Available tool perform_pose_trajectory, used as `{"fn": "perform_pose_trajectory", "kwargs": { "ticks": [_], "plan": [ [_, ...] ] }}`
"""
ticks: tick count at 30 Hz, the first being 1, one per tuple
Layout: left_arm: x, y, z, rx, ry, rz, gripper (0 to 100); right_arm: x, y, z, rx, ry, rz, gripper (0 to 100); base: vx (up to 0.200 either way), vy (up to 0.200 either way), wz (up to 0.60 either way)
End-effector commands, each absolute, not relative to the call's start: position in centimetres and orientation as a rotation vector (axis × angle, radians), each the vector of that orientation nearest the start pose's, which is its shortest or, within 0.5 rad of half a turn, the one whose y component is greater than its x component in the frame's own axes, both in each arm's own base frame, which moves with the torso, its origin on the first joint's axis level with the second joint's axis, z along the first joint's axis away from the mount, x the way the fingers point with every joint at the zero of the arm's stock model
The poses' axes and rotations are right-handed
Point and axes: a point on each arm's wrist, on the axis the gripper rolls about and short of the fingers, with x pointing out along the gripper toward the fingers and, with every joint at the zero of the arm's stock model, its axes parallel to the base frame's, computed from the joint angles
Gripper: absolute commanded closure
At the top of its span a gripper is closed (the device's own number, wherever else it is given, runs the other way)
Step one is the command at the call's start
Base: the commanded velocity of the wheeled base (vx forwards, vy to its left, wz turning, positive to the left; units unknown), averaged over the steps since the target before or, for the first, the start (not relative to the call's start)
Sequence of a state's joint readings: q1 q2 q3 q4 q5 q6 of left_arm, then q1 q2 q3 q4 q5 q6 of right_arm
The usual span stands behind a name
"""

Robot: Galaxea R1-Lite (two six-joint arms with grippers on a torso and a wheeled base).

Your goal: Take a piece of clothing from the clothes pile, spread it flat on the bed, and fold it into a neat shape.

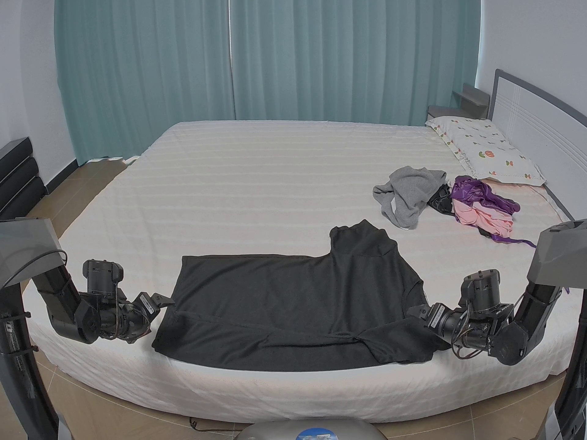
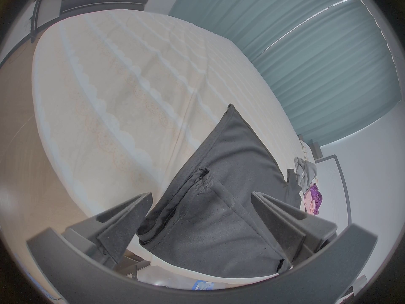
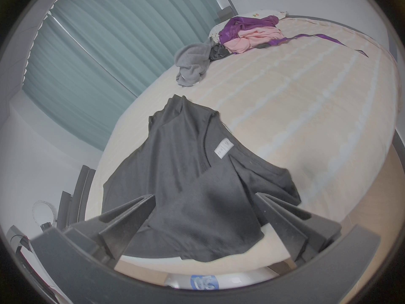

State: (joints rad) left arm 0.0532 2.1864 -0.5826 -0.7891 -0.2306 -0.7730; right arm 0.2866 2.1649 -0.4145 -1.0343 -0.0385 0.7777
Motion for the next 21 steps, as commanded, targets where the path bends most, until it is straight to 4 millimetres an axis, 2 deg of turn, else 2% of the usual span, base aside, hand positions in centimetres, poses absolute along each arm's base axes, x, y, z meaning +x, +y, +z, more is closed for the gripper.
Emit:
{"fn": "perform_pose_trajectory", "kwargs": {
  "ticks": [1,2,8,15,21],
  "plan": [
    [31.5,1.4,-0.3,-0.864,0.810,0.161,0,29.7,8.6,0.8,0.640,0.708,-0.028,0,0.000,0.000,0.00],
    [31.6,1.3,-0.3,-0.879,0.807,0.165,0,30.2,8.7,1.0,0.641,0.705,-0.029,0,0.000,0.000,0.00],
    [31.5,1.2,-0.3,-0.892,0.787,0.159,0,32.0,9.0,1.3,0.665,0.676,-0.017,0,0.200,0.000,0.00],
    [31.6,1.2,-0.2,-0.892,0.781,0.156,0,32.5,8.6,0.0,0.773,0.713,-0.038,0,0.000,0.000,0.00],
    [31.6,1.2,0.0,-0.891,0.776,0.152,0,32.6,7.9,0.1,0.806,0.699,-0.032,0,0.000,0.000,0.00]
  ]
}}
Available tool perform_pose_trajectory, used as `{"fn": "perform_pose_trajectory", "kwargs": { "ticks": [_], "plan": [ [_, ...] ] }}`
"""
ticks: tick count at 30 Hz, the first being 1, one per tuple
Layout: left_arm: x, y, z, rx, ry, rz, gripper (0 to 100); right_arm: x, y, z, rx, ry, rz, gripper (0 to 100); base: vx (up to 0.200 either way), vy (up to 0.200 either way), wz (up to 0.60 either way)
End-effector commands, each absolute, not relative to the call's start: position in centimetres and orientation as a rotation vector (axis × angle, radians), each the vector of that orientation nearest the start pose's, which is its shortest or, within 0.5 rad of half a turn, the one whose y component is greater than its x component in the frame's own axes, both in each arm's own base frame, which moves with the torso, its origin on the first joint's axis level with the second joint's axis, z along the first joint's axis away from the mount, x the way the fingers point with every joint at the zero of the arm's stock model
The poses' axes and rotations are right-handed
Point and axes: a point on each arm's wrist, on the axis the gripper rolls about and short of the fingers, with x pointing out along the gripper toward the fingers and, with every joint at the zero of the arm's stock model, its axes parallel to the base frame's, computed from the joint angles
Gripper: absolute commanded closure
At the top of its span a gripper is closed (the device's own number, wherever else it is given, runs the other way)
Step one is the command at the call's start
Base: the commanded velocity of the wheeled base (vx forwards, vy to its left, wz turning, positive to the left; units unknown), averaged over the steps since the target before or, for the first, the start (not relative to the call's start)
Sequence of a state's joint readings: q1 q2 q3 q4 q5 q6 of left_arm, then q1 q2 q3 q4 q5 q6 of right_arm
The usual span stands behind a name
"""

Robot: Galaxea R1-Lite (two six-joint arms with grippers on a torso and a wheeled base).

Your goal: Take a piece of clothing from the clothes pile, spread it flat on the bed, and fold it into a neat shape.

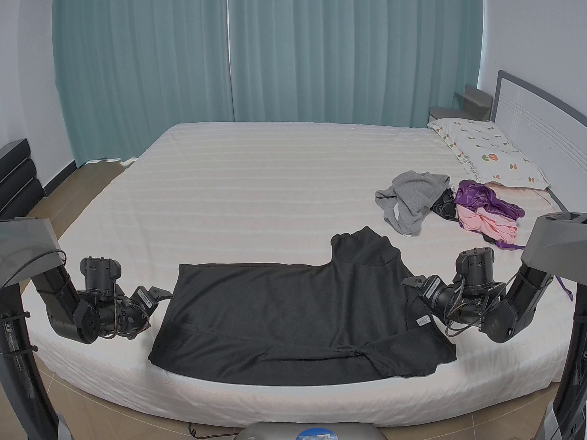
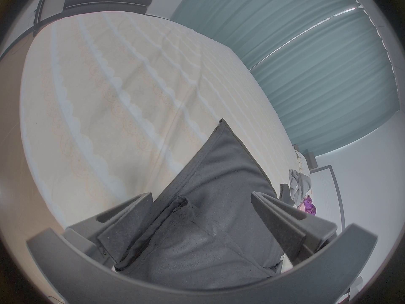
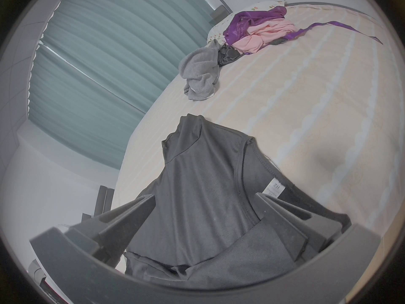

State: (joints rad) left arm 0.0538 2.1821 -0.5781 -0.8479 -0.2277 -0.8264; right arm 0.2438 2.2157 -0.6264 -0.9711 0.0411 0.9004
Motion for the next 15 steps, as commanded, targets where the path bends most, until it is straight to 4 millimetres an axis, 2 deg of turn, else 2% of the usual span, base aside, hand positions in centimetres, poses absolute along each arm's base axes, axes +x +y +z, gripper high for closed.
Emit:
{"fn": "perform_pose_trajectory", "kwargs": {
  "ticks": [1,15],
  "plan": [
    [31.59,1.19,-0.01,-0.890,0.775,0.153,0,32.64,7.90,0.13,0.812,0.699,-0.034,0,0.000,0.000,0.00],
    [31.85,1.26,0.15,-0.911,0.762,0.163,0,32.58,7.89,-0.09,0.839,0.706,-0.047,0,0.000,0.000,0.00]
  ]
}}
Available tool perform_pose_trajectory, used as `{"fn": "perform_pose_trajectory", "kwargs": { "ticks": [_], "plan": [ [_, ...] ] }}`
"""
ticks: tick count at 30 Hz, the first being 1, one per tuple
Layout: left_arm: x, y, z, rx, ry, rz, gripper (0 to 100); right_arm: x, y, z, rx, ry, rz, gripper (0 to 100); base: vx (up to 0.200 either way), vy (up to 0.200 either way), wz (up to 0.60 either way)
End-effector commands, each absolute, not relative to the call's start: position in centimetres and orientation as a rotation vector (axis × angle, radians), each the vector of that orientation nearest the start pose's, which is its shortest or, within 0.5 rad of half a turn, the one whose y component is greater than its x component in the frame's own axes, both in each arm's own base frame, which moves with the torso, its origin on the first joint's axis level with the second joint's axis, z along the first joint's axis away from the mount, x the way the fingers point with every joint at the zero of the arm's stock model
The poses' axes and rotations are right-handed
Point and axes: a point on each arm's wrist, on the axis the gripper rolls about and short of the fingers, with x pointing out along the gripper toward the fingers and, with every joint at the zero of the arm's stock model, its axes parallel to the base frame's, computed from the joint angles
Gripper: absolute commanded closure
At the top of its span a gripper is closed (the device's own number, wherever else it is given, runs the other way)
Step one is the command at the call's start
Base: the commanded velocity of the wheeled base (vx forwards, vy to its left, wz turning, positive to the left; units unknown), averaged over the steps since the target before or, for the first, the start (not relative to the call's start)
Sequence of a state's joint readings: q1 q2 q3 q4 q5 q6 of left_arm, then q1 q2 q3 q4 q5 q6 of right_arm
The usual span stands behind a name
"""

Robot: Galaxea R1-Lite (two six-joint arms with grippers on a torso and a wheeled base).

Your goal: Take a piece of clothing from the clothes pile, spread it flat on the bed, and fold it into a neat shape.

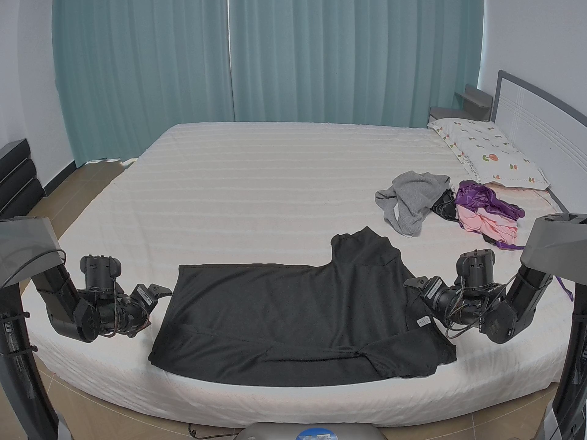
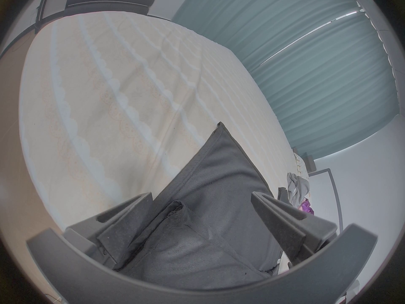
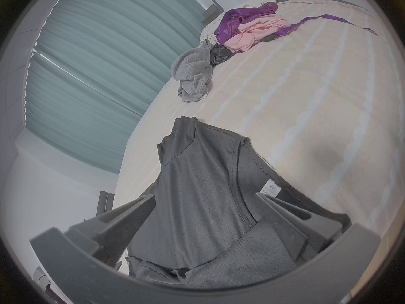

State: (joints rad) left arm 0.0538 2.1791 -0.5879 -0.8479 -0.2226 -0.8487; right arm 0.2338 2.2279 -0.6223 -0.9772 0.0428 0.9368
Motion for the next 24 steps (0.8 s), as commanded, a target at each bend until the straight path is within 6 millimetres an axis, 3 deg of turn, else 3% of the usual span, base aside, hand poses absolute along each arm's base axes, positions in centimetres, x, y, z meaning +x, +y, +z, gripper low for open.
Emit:
{"fn": "perform_pose_trajectory", "kwargs": {
  "ticks": [1,5,8,11,19,24],
  "plan": [
    [31.8,1.3,0.1,-0.912,0.762,0.164,0,32.6,7.9,-0.1,0.839,0.706,-0.047,0,0.000,0.000,0.00],
    [31.9,1.3,0.2,-0.917,0.759,0.160,0,32.6,7.9,-0.1,0.839,0.706,-0.047,0,0.000,0.000,0.00],
    [31.8,1.3,0.1,-0.917,0.765,0.163,0,32.6,7.9,-0.1,0.839,0.706,-0.047,0,0.200,-0.200,0.00],
    [31.8,1.3,0.2,-0.917,0.763,0.162,0,32.5,7.9,-0.1,0.838,0.707,-0.048,0,0.200,0.000,0.00],
    [30.8,1.2,0.4,-0.904,0.785,0.150,0,32.3,7.9,-0.3,0.831,0.721,-0.050,0,0.000,0.000,0.00],
    [29.5,1.1,0.2,-0.796,0.821,0.101,0,32.1,7.9,-0.4,0.831,0.731,-0.041,0,0.000,0.000,0.00]
  ]
}}
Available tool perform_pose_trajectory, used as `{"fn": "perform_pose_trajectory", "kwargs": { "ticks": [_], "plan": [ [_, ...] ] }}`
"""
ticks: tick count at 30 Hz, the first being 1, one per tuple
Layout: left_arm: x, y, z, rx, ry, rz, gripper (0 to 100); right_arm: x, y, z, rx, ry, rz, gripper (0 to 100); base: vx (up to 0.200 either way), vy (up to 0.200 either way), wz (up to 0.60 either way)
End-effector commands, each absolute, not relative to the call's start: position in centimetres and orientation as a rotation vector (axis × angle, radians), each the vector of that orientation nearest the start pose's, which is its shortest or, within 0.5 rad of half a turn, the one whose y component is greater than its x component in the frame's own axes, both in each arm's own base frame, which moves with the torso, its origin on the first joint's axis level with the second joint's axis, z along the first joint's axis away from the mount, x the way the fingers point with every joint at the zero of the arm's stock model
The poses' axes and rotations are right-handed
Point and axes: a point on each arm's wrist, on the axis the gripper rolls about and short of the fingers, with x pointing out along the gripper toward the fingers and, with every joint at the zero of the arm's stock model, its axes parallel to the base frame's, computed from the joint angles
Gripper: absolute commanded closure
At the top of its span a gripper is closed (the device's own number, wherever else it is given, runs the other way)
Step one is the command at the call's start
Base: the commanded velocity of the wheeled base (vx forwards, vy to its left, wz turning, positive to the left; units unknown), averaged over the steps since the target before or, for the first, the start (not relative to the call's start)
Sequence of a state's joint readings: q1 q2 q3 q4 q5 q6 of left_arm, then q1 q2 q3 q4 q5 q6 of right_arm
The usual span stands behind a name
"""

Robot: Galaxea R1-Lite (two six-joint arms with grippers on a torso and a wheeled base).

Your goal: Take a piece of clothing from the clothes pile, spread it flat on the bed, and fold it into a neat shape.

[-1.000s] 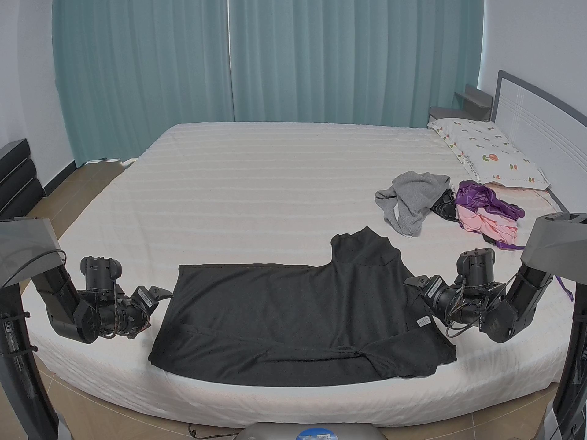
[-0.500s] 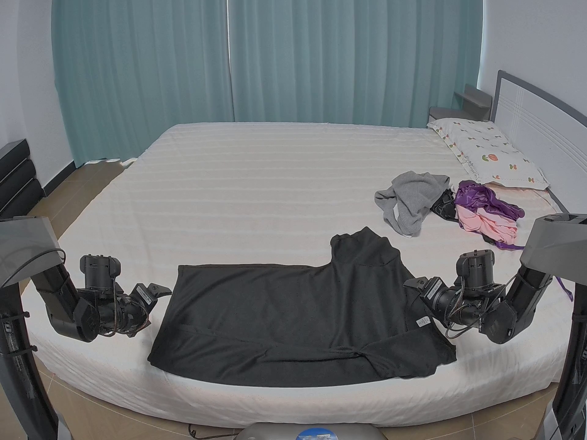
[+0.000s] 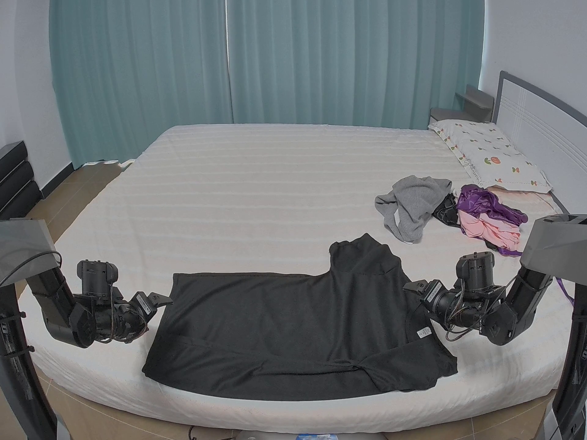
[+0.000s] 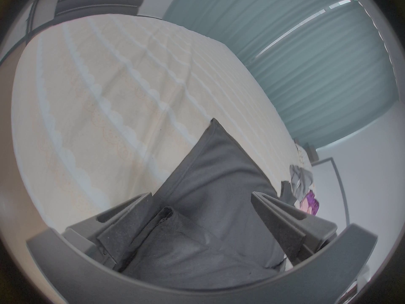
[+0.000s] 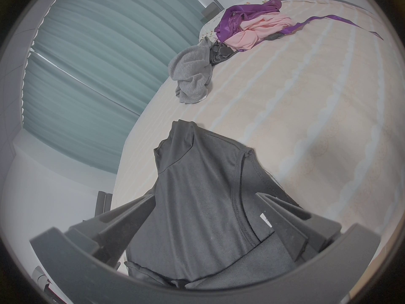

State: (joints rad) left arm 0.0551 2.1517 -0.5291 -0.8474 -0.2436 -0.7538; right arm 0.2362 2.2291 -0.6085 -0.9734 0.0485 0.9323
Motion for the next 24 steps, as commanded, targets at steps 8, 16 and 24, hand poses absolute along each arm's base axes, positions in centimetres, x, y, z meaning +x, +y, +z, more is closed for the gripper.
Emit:
{"fn": "perform_pose_trajectory", "kwargs": {
  "ticks": [8,16,24],
  "plan": [
    [29.9,0.7,-1.8,-0.657,0.868,-0.045,0,32.1,8.1,-0.4,0.826,0.736,-0.036,0,0.000,0.000,0.00],
    [30.7,0.0,-3.1,-0.579,0.866,-0.077,0,32.0,8.1,-0.7,0.822,0.743,-0.039,0,0.000,0.000,0.00],
    [30.4,-0.4,-3.2,-0.573,0.877,-0.082,0,31.9,8.1,-0.7,0.819,0.743,-0.040,0,0.000,0.000,0.00]
  ]
}}
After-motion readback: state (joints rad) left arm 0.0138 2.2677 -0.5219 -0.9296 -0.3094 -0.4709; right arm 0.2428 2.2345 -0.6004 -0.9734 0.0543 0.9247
